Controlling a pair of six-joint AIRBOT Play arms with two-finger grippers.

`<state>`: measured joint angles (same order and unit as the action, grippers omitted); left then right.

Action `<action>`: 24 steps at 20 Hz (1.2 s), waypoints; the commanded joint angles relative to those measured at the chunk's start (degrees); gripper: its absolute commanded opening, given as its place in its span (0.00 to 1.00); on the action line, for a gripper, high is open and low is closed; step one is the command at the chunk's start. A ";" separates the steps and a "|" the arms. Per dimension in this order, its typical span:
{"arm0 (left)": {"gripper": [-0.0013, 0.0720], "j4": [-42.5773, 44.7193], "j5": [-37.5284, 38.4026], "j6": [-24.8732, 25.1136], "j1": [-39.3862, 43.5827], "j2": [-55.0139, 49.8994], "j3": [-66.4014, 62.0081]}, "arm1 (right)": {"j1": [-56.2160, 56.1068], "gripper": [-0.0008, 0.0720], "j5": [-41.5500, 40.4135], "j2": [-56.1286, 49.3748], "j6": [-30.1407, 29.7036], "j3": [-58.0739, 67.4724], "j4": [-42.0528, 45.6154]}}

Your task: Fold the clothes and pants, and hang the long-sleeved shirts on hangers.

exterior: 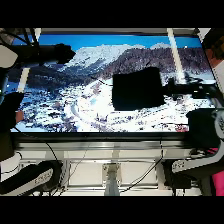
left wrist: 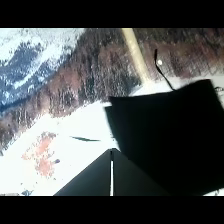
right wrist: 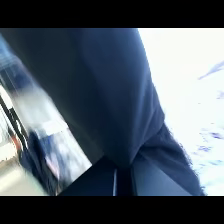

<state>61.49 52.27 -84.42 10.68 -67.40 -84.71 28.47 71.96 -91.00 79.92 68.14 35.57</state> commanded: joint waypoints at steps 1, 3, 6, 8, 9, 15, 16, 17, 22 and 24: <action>0.03 -0.02 -6.19 -0.02 -0.07 0.00 0.00 | 16.52 0.03 4.98 10.32 0.81 0.09 6.54; 0.03 -0.02 -10.84 -0.02 -0.07 0.07 0.00 | 26.14 0.03 7.28 15.10 1.49 0.09 10.40; 0.03 -0.02 -16.46 0.00 -0.07 0.17 0.00 | 39.87 0.03 9.88 19.80 1.46 0.09 11.34; 0.03 -0.02 -20.22 0.00 -0.07 0.17 0.00 | 47.17 0.03 11.78 21.97 2.21 0.09 13.77; 0.03 0.00 -22.43 0.00 -0.07 0.17 0.00 | 50.05 0.03 13.16 22.95 3.06 0.09 16.11; 0.03 0.00 -35.71 0.00 -0.07 0.11 0.00 | 60.00 0.03 15.72 28.50 10.29 0.07 34.47; 0.03 0.00 -36.70 0.00 -0.07 0.04 0.00 | 59.98 0.03 16.81 28.44 10.97 0.04 35.34; 0.03 0.02 -36.92 0.00 -0.07 0.04 0.00 | 59.98 0.03 17.11 28.46 11.02 0.07 35.28; 0.03 -0.02 -36.81 -0.02 -0.07 0.04 0.00 | 59.98 0.03 17.97 28.48 13.68 0.07 35.15; 0.03 -0.02 -36.81 -0.02 -0.07 0.04 0.00 | 60.00 0.03 19.17 28.48 13.73 0.07 35.17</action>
<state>61.43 16.19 -84.44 10.61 -67.33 -84.71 88.23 89.69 -62.63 92.53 68.18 69.82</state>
